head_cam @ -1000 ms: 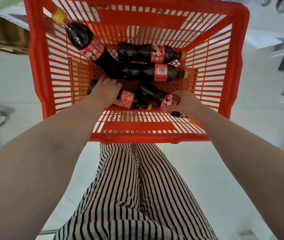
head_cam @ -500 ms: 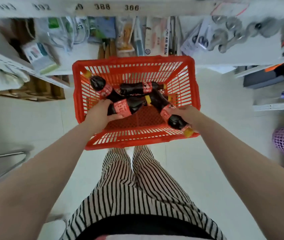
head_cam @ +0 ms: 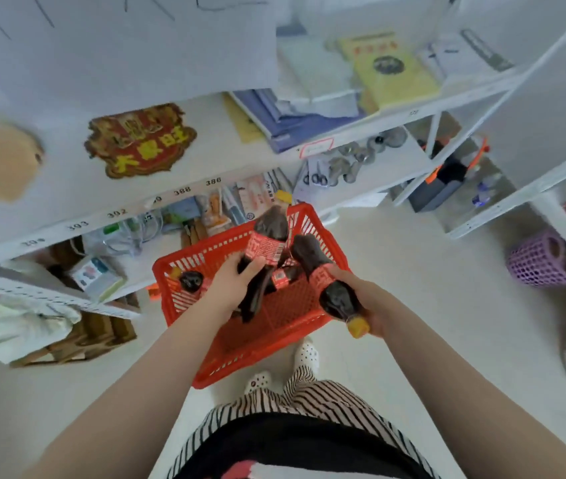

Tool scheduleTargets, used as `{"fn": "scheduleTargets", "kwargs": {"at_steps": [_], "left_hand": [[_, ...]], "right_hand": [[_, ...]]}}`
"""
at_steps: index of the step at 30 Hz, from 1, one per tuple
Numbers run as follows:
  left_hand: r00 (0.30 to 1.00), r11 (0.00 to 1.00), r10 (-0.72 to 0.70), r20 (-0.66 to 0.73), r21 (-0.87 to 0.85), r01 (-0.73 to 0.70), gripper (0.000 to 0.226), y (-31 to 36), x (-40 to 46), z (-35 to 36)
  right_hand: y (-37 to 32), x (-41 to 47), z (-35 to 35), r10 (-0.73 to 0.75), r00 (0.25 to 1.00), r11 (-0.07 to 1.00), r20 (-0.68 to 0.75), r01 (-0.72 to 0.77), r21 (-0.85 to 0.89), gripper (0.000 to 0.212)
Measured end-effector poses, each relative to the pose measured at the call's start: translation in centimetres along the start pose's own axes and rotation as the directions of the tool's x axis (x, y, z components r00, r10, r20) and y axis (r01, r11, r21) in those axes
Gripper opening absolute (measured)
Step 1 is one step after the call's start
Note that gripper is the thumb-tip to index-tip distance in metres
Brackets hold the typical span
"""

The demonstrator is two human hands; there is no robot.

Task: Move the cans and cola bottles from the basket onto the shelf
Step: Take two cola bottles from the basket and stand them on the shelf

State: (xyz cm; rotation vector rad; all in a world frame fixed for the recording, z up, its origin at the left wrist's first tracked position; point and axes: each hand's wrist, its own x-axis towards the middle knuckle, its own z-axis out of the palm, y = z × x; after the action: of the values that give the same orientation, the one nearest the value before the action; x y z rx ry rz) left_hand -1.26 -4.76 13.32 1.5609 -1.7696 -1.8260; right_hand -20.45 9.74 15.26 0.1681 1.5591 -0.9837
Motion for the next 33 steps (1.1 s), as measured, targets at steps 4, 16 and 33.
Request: {"fn": "scheduleTargets", "kwargs": {"at_steps": [4, 16, 33], "left_hand": [[0.99, 0.994, -0.035, 0.134, -0.095, 0.048, 0.032, 2.8, -1.1, 3.5], [0.875, 0.991, 0.074, 0.478, 0.062, -0.118, 0.032, 10.2, -4.2, 21.6], [0.722, 0.961, -0.028, 0.692, 0.218, -0.172, 0.037, 14.8, -13.8, 58.2]], "right_hand": [[1.0, -2.8, -2.9, -0.032, 0.998, 0.987, -0.059, 0.041, 0.158, 0.054], [3.9, -9.5, -18.3, -0.058, 0.965, 0.818, -0.254, 0.192, 0.542, 0.041], [11.3, -18.5, -50.7, 0.018, 0.858, 0.63, -0.514, 0.389, 0.672, 0.044]]}}
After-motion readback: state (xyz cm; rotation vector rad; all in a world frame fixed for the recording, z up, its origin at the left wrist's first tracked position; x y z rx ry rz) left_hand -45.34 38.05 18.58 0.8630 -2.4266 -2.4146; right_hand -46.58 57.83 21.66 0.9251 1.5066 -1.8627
